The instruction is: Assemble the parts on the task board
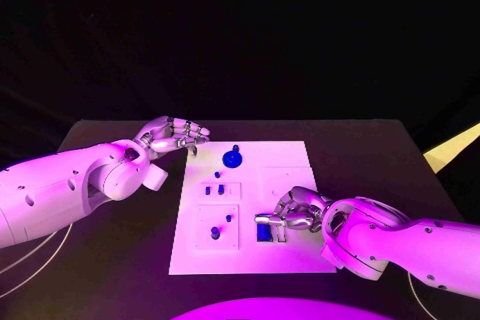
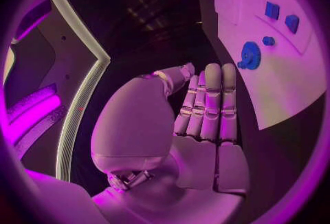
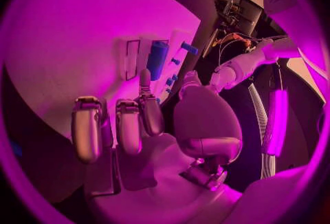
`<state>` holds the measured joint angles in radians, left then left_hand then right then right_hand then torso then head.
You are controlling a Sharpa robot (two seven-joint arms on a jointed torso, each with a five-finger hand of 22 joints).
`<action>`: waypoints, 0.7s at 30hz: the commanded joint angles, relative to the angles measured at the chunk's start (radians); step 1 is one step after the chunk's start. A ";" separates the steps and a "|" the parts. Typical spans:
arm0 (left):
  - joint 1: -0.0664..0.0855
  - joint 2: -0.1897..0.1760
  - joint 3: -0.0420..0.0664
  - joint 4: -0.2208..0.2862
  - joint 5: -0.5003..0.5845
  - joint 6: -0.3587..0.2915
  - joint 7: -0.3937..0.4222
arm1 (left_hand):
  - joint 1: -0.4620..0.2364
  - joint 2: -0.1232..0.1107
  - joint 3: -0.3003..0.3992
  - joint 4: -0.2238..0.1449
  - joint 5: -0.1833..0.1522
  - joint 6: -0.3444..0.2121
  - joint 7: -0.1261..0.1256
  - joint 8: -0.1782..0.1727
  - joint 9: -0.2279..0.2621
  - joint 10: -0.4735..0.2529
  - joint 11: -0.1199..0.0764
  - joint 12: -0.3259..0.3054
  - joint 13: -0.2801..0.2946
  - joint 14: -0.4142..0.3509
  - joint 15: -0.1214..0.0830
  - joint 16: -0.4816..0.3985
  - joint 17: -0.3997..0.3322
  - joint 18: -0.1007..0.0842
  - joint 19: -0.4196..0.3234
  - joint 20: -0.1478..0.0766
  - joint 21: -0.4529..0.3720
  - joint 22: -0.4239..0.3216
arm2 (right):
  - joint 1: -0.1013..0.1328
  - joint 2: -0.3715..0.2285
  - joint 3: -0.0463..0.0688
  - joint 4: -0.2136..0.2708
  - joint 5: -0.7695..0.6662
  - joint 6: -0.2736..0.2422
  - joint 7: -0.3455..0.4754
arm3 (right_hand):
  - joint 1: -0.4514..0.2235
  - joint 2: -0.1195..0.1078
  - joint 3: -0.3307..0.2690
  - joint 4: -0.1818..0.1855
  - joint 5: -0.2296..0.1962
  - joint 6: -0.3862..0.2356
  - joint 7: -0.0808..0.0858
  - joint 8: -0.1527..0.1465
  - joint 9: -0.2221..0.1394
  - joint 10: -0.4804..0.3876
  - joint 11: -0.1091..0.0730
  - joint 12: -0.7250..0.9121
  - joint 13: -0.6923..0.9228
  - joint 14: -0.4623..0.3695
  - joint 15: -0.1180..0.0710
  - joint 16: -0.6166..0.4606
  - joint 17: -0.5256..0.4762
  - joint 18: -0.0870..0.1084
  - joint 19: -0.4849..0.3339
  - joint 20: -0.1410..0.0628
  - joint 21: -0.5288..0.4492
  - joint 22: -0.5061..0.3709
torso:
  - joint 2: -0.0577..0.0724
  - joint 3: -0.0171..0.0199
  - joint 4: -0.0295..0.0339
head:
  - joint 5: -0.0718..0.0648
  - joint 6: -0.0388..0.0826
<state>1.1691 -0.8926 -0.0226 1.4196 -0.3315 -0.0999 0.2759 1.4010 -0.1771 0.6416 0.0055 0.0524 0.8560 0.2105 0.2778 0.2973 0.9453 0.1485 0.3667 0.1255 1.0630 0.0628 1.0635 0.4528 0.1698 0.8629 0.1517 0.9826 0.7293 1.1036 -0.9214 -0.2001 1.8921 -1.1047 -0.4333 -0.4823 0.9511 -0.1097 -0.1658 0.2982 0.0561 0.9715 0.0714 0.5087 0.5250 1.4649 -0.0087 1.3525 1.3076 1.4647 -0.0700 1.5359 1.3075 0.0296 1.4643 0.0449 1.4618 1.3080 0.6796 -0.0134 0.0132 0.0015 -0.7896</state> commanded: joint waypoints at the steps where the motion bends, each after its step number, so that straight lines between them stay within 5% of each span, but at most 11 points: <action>1: 0.001 0.002 0.001 0.002 0.006 0.017 0.001 | -0.009 0.001 0.000 0.005 0.006 -0.006 0.003 -0.006 0.000 -0.007 -0.003 0.006 -0.001 -0.007 0.000 -0.007 -0.001 0.015 -0.004 0.006 -0.006 -0.001 | -0.001 -0.005 0.000 0.006 -0.012 -0.010 0.018 | -0.001 -0.001 0.014 0.000 -0.005 -0.008 0.000 -0.004 0.002 0.006 0.007 -0.005 0.127 0.086 0.006 -0.006 0.171 -0.007 0.061 0.002 -0.003 0.232 | 0.000 0.0008 0.0000 | 0.000 -0.001; 4: 0.001 0.001 0.001 0.002 0.006 0.016 0.001 | -0.009 0.001 0.000 0.005 0.006 -0.006 0.003 -0.006 0.000 -0.007 -0.003 0.006 -0.001 -0.007 0.000 -0.007 -0.001 0.015 -0.004 0.006 -0.006 -0.001 | -0.001 -0.013 0.000 0.013 -0.020 -0.014 0.022 | 0.065 0.040 0.045 -0.004 0.008 -0.005 0.000 -0.004 0.004 0.009 0.007 -0.002 0.130 0.087 0.007 -0.005 0.174 -0.007 0.063 0.003 0.001 0.233 | 0.000 0.0010 -0.0008 | -0.001 -0.001; 7: 0.001 0.001 0.001 0.002 0.006 0.016 0.001 | -0.009 0.001 0.000 0.005 0.006 -0.006 0.003 -0.006 0.000 -0.007 -0.003 0.006 -0.001 -0.007 0.000 -0.007 -0.001 0.015 -0.004 0.006 -0.006 -0.001 | -0.001 -0.025 0.000 0.023 -0.029 -0.015 0.029 | 0.117 0.057 0.044 -0.006 0.042 -0.002 -0.002 -0.003 0.006 0.011 0.006 0.001 0.132 0.087 0.006 -0.005 0.176 -0.008 0.064 0.003 0.003 0.234 | 0.000 0.0009 -0.0010 | -0.001 0.000; 12: 0.001 0.000 0.001 0.003 0.006 0.011 0.006 | -0.009 0.001 0.001 0.005 0.006 -0.007 0.004 -0.007 0.000 -0.009 -0.003 0.006 -0.001 -0.008 0.001 -0.007 -0.002 0.015 -0.005 0.007 -0.007 -0.002 | 0.000 -0.058 0.000 0.048 -0.039 -0.015 0.058 | 0.251 0.067 0.042 -0.014 0.126 0.004 -0.007 0.001 0.010 0.017 0.001 0.010 0.139 0.089 0.002 -0.002 0.181 -0.009 0.067 -0.001 0.011 0.236 | -0.001 0.0015 -0.0010 | -0.005 -0.004; 21: -0.003 0.007 0.001 -0.003 0.018 -0.011 0.039 | -0.008 0.002 0.001 0.004 0.006 -0.007 0.003 -0.007 0.000 -0.009 -0.003 0.006 -0.001 -0.008 0.001 -0.007 -0.002 0.015 -0.005 0.007 -0.007 -0.002 | 0.017 -0.122 0.000 0.058 -0.009 -0.051 0.148 | 0.379 0.072 0.056 -0.013 0.127 -0.036 0.010 -0.033 -0.006 0.018 0.014 0.018 0.146 0.089 0.012 -0.002 0.182 -0.008 0.063 0.005 0.001 0.233 | -0.014 0.0006 -0.0033 | -0.011 -0.011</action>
<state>1.1669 -0.8883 -0.0227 1.4165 -0.3288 -0.1033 0.2827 1.4011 -0.1771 0.6416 0.0054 0.0524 0.8524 0.2141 0.2740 0.2971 0.9417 0.1447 0.3669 0.1256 1.0630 0.0628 1.0596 0.4520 0.1698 0.8593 0.1553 0.9787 0.7282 1.1180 -1.0414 -0.2007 1.9506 -1.1213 -0.4621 -0.4078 1.3220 -0.0420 -0.1151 0.2856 0.1802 0.9388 0.0824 0.4777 0.5198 1.4646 -0.0014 1.3759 1.3115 1.4674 -0.0651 1.5359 1.3079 0.0297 1.4643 0.0449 1.4657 1.3078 0.6717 -0.0125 0.0109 -0.0078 -0.7988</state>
